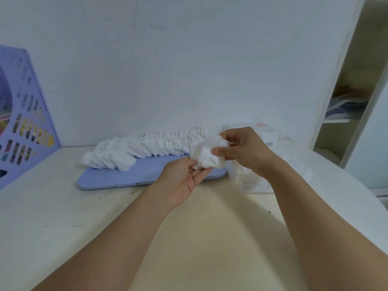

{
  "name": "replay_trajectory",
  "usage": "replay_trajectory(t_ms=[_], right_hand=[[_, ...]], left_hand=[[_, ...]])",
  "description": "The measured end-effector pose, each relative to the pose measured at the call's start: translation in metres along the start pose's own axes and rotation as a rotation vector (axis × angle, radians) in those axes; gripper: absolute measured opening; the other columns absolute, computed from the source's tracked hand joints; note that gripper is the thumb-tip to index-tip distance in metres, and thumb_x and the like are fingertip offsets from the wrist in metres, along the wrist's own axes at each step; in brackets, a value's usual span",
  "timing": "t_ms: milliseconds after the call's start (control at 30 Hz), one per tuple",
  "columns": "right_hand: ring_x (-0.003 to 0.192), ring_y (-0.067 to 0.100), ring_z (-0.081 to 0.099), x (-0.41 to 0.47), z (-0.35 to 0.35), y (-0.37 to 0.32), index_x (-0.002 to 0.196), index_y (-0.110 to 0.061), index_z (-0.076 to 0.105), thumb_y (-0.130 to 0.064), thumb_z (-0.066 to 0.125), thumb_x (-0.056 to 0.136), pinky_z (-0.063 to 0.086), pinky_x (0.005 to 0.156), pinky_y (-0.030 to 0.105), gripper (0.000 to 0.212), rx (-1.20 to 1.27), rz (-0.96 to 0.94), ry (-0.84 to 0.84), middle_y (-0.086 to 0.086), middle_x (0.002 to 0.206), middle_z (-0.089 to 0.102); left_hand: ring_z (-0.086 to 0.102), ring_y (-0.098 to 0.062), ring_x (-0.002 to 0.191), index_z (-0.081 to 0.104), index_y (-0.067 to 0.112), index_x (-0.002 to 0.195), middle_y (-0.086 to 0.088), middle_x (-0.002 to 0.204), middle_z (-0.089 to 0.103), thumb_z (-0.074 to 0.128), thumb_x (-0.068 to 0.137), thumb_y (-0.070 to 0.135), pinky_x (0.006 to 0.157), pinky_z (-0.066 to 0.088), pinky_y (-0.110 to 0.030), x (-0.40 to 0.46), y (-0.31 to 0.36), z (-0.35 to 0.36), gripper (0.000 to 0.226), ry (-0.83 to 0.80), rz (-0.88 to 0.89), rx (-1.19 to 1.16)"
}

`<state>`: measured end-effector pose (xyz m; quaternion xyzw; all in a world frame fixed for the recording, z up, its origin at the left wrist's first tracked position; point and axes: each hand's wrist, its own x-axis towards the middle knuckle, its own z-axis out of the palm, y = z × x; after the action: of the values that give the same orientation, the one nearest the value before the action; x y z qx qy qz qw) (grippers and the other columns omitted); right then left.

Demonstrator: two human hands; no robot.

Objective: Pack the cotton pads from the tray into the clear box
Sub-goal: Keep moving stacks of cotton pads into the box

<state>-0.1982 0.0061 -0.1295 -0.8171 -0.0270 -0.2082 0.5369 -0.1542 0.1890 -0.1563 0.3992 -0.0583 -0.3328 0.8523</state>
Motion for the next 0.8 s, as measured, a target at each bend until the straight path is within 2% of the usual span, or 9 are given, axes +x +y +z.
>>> replay_trajectory(t_ms=[167,267,367,467,567,733,800], right_hand=[[0.093,0.026,0.076,-0.001,-0.004,-0.001,0.104,0.004,0.072,-0.002,0.08,0.082,0.062,0.075,0.031,0.024,0.172,0.039,0.004,0.016,0.102,0.076],[0.095,0.026,0.075,-0.002,-0.002,-0.002,0.102,0.002,0.072,-0.003,0.08,0.082,0.062,0.076,0.033,0.021,0.121,0.054,-0.03,0.015,0.103,0.076],[0.094,0.027,0.075,-0.001,0.002,0.0,0.102,0.001,0.072,-0.005,0.081,0.083,0.064,0.077,0.036,0.022,0.068,0.054,-0.019,0.014,0.103,0.075],[0.094,0.029,0.074,-0.001,0.001,0.001,0.103,-0.001,0.072,-0.005,0.08,0.084,0.063,0.081,0.044,0.021,-0.006,0.034,-0.023,0.013,0.102,0.075],[0.094,0.03,0.074,-0.002,-0.004,-0.001,0.103,-0.004,0.073,-0.006,0.08,0.085,0.062,0.085,0.045,0.02,-0.047,0.029,-0.074,0.014,0.101,0.076],[0.098,0.029,0.073,-0.003,-0.011,-0.007,0.107,-0.001,0.072,-0.005,0.077,0.086,0.06,0.076,0.027,0.022,0.038,-0.014,-0.067,0.016,0.106,0.074],[0.099,0.028,0.074,-0.004,-0.01,-0.009,0.109,0.001,0.07,-0.005,0.075,0.088,0.059,0.076,0.025,0.022,0.078,-0.026,-0.083,0.016,0.106,0.074]], left_hand=[[0.07,-0.027,0.111,0.058,-0.006,0.131,-0.019,0.12,0.072,0.042,0.102,-0.007,0.081,0.062,-0.031,0.002,-0.001,0.0,0.033,-0.016,0.066,0.072],[0.073,-0.023,0.104,0.059,-0.004,0.13,-0.016,0.116,0.074,0.042,0.102,-0.006,0.08,0.062,-0.03,0.002,-0.001,-0.001,0.033,-0.042,0.084,0.083],[0.072,-0.023,0.107,0.06,-0.004,0.129,-0.016,0.117,0.074,0.045,0.101,-0.004,0.086,0.061,-0.03,0.001,-0.001,-0.003,0.031,-0.084,0.09,0.128],[0.072,-0.025,0.108,0.061,-0.005,0.125,-0.018,0.115,0.074,0.044,0.1,-0.004,0.085,0.061,-0.031,0.001,0.0,-0.005,0.03,-0.106,0.093,0.188],[0.071,-0.031,0.109,0.059,-0.01,0.125,-0.021,0.115,0.073,0.043,0.098,-0.004,0.084,0.062,-0.033,0.002,0.003,-0.006,0.031,-0.091,0.086,0.275],[0.071,-0.032,0.108,0.057,-0.015,0.126,-0.021,0.115,0.073,0.045,0.099,-0.003,0.084,0.062,-0.032,0.002,0.002,-0.005,0.032,-0.065,0.074,0.333],[0.071,-0.03,0.11,0.06,-0.011,0.125,-0.019,0.116,0.073,0.046,0.1,-0.002,0.086,0.061,-0.031,0.001,0.001,-0.004,0.031,-0.082,0.076,0.337]])
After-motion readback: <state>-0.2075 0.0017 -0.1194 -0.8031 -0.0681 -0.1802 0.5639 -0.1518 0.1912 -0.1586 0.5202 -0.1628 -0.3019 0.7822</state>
